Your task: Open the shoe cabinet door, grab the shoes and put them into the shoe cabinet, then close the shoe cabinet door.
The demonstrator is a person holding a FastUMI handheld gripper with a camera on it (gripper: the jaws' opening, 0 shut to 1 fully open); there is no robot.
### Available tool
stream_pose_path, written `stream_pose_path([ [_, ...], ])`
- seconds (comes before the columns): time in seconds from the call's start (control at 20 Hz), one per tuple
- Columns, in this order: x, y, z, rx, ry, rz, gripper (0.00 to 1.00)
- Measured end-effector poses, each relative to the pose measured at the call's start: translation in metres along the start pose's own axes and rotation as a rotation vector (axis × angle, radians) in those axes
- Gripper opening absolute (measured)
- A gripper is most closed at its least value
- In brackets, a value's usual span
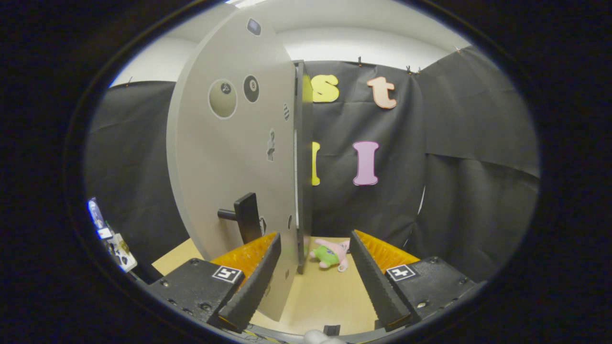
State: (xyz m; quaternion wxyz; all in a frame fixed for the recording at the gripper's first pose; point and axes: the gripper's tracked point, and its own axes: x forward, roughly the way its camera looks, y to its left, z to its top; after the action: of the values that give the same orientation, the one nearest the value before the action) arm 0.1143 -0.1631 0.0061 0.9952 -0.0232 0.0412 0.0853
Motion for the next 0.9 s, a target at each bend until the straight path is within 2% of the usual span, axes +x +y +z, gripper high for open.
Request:
stream_pose_path([
  [0.2,0.003,0.046,0.0,0.0,-0.006,-0.029,0.95],
  [0.45,0.021,0.12,0.0,0.028,0.013,-0.026,0.95],
  [0.55,0.04,0.147,0.007,0.0,0.004,-0.038,0.95],
  [0.9,0.122,0.25,0.027,-0.034,-0.013,0.04,0.97],
])
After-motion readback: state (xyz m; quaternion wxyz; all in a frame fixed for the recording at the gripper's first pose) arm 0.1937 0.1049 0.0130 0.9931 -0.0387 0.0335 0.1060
